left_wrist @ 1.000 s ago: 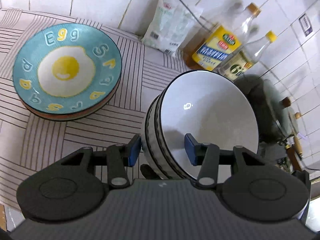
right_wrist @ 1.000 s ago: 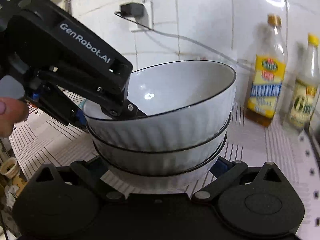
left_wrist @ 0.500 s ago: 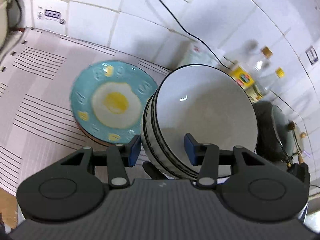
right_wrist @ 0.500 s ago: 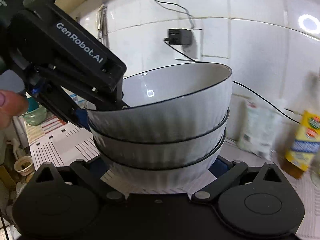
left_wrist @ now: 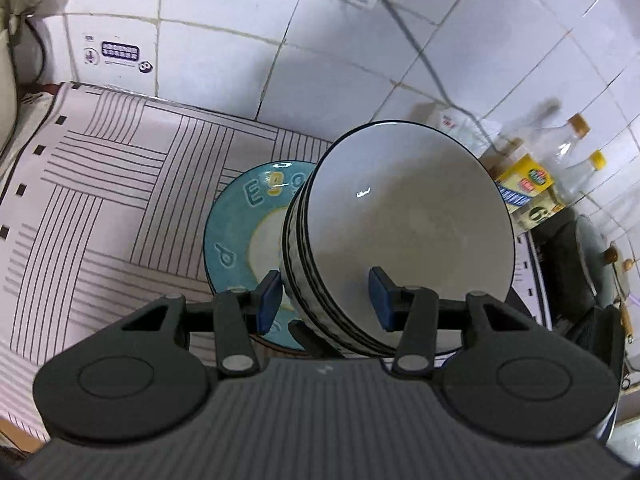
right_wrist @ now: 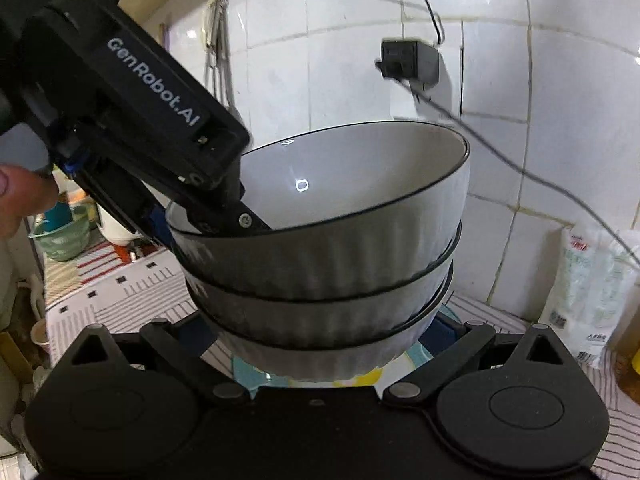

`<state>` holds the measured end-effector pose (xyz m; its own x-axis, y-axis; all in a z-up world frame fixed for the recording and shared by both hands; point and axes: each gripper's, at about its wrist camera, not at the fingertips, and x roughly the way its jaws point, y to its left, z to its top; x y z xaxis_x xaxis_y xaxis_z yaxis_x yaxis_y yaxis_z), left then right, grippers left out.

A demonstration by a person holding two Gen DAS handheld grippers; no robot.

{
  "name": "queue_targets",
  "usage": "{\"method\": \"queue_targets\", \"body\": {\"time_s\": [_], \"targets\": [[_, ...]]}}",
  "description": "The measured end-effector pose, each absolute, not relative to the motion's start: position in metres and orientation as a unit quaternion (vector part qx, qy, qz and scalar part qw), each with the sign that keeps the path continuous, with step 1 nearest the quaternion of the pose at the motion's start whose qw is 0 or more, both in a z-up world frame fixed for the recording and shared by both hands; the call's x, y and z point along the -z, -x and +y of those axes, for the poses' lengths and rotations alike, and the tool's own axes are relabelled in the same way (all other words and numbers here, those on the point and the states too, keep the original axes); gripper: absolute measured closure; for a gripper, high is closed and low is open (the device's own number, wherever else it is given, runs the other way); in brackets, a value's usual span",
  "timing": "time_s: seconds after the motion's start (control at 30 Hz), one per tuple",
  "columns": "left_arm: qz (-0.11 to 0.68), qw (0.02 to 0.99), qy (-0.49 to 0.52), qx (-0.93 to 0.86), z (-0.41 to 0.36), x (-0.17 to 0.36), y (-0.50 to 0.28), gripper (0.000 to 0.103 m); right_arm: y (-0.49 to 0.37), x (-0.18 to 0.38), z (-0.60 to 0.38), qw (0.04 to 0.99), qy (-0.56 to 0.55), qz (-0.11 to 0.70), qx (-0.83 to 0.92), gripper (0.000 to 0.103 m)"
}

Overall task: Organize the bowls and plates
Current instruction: 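Carry the bowl stack onto the blue egg plate and open the left gripper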

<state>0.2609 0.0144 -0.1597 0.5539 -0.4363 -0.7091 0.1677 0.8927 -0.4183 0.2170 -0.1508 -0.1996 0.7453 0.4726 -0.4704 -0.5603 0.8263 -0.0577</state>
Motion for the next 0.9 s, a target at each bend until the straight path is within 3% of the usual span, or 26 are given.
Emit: {"method": "queue_targets", "body": {"time_s": [0.2, 0.9], "targets": [[0.474, 0.847, 0.131, 0.201, 0.02, 0.186, -0.298, 0.057, -0.231, 0.226, -0.141, 0.93, 0.095, 0.247, -0.254, 0.001], [0.478, 0.846, 0.089, 0.218, 0.008, 0.22, -0.324, 0.056, -0.253, 0.258, -0.13, 0.935, 0.087, 0.288, -0.187, 0.001]]}}
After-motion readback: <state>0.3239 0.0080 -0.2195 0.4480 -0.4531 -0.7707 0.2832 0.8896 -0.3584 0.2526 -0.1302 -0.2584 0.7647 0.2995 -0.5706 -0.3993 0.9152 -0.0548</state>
